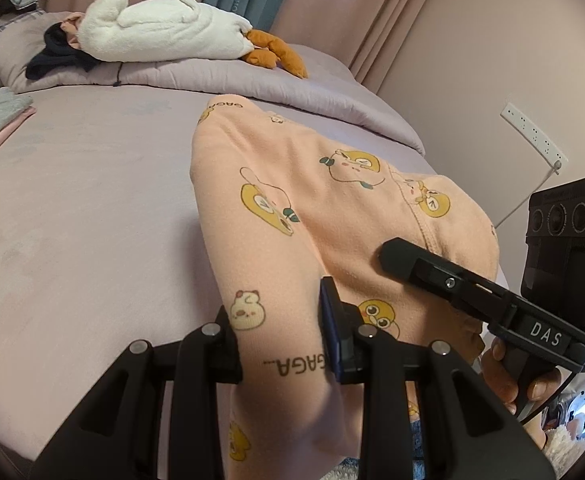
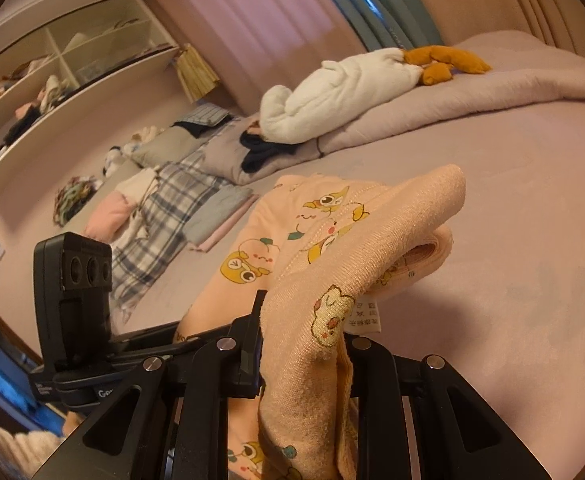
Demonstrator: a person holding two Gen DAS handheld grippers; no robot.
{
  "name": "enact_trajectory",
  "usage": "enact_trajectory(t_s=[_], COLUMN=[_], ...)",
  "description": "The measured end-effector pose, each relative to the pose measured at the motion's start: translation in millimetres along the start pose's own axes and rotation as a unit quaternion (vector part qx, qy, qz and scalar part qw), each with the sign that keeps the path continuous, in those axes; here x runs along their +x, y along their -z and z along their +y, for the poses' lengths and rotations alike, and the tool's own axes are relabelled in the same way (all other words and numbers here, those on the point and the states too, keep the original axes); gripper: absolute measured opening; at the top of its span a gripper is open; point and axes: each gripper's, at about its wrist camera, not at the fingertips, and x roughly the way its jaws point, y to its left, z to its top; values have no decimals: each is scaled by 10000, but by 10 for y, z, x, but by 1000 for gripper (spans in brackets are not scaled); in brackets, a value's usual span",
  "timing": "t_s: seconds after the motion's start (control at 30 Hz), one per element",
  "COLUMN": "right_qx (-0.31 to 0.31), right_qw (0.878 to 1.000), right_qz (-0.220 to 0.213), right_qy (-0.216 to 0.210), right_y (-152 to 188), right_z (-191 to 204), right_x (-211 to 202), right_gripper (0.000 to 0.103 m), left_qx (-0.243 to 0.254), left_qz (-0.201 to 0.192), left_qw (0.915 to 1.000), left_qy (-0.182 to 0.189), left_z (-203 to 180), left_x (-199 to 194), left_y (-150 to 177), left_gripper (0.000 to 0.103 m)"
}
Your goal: Fold small clothes
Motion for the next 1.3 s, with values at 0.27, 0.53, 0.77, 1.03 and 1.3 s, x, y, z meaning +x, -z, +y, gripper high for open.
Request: enact_trajectory(t_s=[0.27, 0.53, 0.77, 1.03, 1.3], right_qx=[-273, -458, -602, -721, -833], right_qw=[9996, 9987, 9976, 9963, 9954], right_qz=[22, -15, -42, -72, -81], right_qy=[-90, -211, -341, -469, -460], right_y=[44, 33, 9, -54, -101], right_z=[204, 354, 481, 591, 623], right_x=[-4, -9, 30, 75, 134], right_gripper=[24, 24, 24, 24, 24], left_qx=[-111, -81, -77, -43, -8], left_qz=[-154, -350, -510, -678, -739], left_qw=[9998, 9992, 9981, 9966, 9958], left_qy=[-65, -194, -331, -461, -533], left_z=[56, 68, 121, 181, 241], left_x=[-227, -437, -607, -736, -741], left_y=[80, 130, 126, 65, 22], left_gripper=[30, 30, 30, 30, 30])
